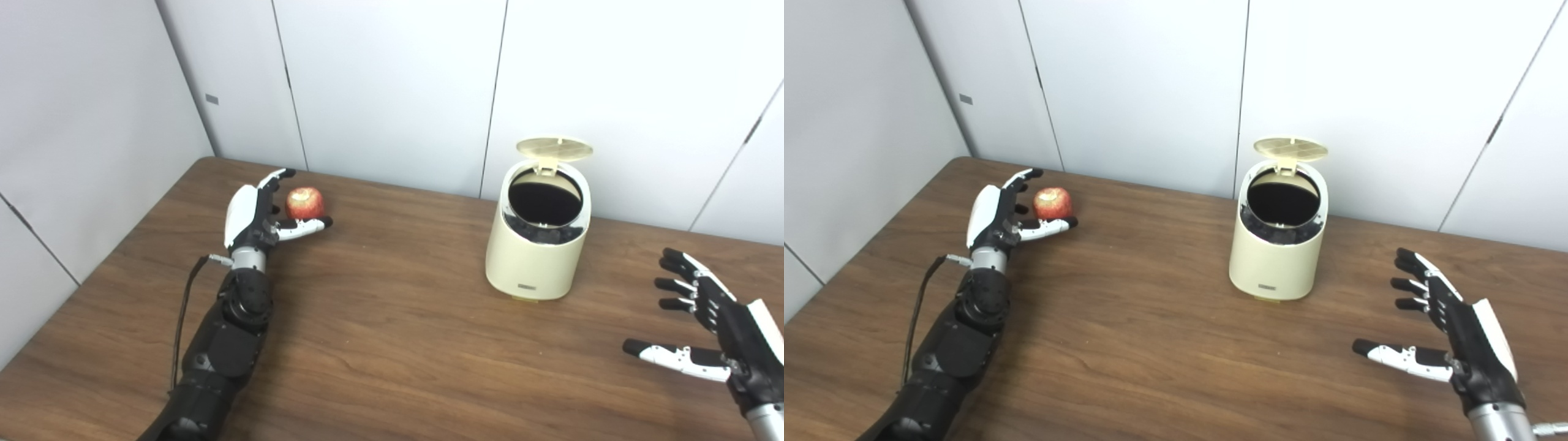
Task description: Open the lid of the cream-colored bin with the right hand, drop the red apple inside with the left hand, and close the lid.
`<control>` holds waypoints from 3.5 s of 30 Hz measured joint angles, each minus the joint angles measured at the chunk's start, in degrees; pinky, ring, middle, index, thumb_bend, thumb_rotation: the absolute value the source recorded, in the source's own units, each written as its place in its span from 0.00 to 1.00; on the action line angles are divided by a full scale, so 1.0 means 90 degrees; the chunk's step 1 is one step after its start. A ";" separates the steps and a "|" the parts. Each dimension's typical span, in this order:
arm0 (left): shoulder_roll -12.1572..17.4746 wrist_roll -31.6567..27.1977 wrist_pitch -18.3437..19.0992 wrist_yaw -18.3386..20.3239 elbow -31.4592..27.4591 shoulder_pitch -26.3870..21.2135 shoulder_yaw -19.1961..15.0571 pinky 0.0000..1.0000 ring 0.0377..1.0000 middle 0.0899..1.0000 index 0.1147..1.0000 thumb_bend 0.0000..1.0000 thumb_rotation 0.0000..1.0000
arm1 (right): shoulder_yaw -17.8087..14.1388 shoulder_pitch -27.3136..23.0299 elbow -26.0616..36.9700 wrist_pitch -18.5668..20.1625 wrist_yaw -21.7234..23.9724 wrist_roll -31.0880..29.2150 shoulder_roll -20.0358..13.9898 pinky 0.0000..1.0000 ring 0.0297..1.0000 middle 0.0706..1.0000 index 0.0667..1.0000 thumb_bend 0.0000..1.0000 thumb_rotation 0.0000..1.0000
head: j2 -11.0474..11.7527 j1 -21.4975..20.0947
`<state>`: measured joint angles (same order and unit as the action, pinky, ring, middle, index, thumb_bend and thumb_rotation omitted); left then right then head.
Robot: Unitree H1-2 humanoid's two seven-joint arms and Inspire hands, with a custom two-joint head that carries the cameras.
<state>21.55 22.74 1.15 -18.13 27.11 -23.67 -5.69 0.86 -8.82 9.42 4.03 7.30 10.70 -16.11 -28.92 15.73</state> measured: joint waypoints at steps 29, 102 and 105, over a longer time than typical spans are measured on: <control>0.0018 -0.0350 -0.1479 -0.0802 0.1843 -0.0547 0.0095 0.68 0.79 0.82 0.82 0.88 0.14 | -0.0023 0.0032 0.0050 0.0001 0.0000 -0.0093 -0.0001 0.68 0.80 0.87 0.89 0.67 0.00 | 0.0000 -0.0137; -0.0697 0.0949 -0.1950 -0.0021 -0.1506 -0.0540 0.1332 0.27 0.30 0.36 0.45 0.52 0.00 | -0.0005 -0.0035 -0.0707 -0.0605 -0.0120 0.0228 0.0283 0.68 0.79 0.86 0.87 0.72 0.15 | 0.0215 -0.1191; -0.0812 0.0975 -0.1953 0.0139 -0.1495 -0.0615 0.1426 0.27 0.30 0.37 0.45 0.52 0.00 | 0.0036 -0.0036 -0.0702 -0.0606 -0.0142 0.0366 0.0299 0.67 0.79 0.86 0.88 0.72 0.15 | 0.0225 -0.1269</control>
<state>14.24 31.52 -16.42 -16.88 13.65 -29.21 7.15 1.19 -9.15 3.11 -1.43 6.03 13.99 -13.42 -26.89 4.31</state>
